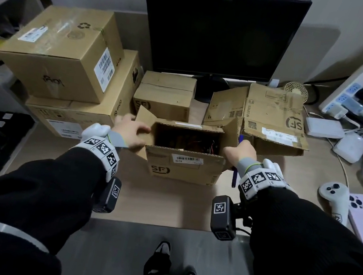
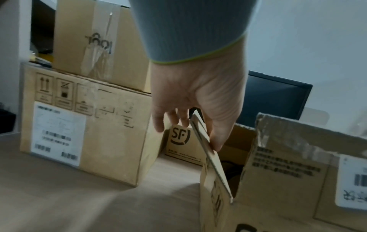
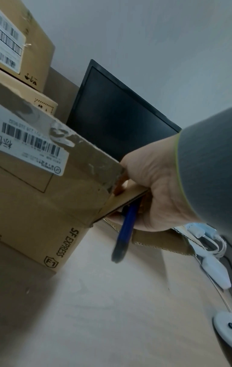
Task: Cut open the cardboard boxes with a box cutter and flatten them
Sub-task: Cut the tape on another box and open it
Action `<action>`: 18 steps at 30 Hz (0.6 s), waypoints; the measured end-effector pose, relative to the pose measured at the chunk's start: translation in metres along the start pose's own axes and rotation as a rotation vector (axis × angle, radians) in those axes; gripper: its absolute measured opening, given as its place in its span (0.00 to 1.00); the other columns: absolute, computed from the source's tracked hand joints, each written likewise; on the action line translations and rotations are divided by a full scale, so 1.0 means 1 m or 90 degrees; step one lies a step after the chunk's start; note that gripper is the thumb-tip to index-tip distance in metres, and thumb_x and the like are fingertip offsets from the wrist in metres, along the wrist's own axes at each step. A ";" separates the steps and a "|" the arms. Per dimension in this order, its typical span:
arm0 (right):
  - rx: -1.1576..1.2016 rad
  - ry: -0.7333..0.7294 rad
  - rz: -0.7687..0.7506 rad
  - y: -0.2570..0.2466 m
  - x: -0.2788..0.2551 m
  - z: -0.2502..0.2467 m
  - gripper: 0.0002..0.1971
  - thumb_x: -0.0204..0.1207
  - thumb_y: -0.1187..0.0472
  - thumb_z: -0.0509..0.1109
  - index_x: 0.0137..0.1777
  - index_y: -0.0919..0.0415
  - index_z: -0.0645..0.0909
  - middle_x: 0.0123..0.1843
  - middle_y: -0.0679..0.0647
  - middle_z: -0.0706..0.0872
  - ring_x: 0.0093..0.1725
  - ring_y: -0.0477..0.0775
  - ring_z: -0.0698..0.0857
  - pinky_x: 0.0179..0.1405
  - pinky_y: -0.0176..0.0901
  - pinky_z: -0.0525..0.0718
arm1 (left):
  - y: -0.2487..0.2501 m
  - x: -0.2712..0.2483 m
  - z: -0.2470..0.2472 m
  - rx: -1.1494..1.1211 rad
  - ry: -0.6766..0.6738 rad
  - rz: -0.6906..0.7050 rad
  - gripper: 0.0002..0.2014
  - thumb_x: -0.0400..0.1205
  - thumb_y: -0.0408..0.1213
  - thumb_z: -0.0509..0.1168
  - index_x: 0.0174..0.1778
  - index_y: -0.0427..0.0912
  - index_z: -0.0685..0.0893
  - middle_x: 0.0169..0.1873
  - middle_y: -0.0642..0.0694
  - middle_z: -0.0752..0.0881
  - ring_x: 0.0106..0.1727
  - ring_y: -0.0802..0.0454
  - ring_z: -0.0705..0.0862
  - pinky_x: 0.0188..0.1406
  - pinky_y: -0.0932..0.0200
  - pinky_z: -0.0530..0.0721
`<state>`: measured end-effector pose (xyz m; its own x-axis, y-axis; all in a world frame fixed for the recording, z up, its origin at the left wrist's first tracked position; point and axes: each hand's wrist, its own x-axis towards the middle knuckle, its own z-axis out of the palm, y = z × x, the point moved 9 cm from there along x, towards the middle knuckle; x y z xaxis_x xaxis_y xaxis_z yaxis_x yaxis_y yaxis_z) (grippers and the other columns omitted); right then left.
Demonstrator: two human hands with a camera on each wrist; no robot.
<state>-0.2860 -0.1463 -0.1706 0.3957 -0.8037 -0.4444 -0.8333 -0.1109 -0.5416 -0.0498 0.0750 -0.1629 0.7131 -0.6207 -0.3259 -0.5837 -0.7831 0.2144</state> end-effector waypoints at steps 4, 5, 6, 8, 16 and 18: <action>0.008 -0.018 0.004 0.002 0.003 0.006 0.05 0.71 0.66 0.67 0.39 0.67 0.73 0.38 0.61 0.80 0.39 0.62 0.82 0.37 0.45 0.81 | 0.050 -0.005 -0.043 0.145 0.145 0.085 0.07 0.78 0.54 0.69 0.46 0.61 0.89 0.52 0.52 0.81 0.59 0.47 0.75 0.55 0.54 0.74; 0.012 -0.022 0.003 0.001 0.002 0.007 0.06 0.70 0.66 0.68 0.38 0.67 0.74 0.37 0.61 0.81 0.38 0.62 0.82 0.35 0.45 0.82 | 0.060 -0.005 -0.044 0.166 0.115 0.094 0.07 0.78 0.54 0.68 0.44 0.59 0.90 0.49 0.54 0.85 0.56 0.49 0.79 0.50 0.57 0.76; 0.011 -0.023 0.002 0.000 0.001 0.006 0.06 0.70 0.66 0.69 0.40 0.67 0.74 0.37 0.61 0.81 0.37 0.61 0.82 0.32 0.44 0.81 | 0.069 -0.002 -0.041 0.166 0.075 0.103 0.08 0.79 0.53 0.68 0.44 0.57 0.90 0.47 0.56 0.88 0.52 0.52 0.83 0.46 0.59 0.79; 0.005 -0.019 -0.003 -0.002 0.001 0.003 0.10 0.71 0.63 0.70 0.46 0.67 0.74 0.36 0.58 0.79 0.38 0.60 0.80 0.27 0.39 0.75 | 0.085 0.003 -0.030 0.132 -0.025 0.135 0.10 0.79 0.50 0.69 0.51 0.54 0.91 0.48 0.56 0.90 0.50 0.55 0.86 0.43 0.61 0.81; -0.060 0.044 -0.113 -0.057 -0.001 -0.025 0.18 0.75 0.59 0.71 0.59 0.64 0.70 0.42 0.54 0.78 0.41 0.57 0.79 0.35 0.42 0.74 | 0.133 0.003 0.011 0.134 -0.268 0.198 0.17 0.83 0.45 0.66 0.66 0.44 0.85 0.63 0.50 0.85 0.63 0.52 0.82 0.53 0.64 0.76; -0.089 0.052 -0.150 -0.074 -0.004 -0.025 0.18 0.75 0.61 0.69 0.62 0.64 0.71 0.47 0.57 0.80 0.44 0.59 0.79 0.40 0.44 0.76 | 0.135 0.001 0.024 0.139 -0.326 0.190 0.17 0.85 0.44 0.63 0.66 0.40 0.84 0.64 0.48 0.84 0.64 0.50 0.82 0.57 0.61 0.77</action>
<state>-0.2357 -0.1490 -0.1109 0.5572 -0.7902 -0.2551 -0.7692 -0.3755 -0.5170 -0.1373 -0.0299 -0.1568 0.2618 -0.6726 -0.6922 -0.8336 -0.5191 0.1891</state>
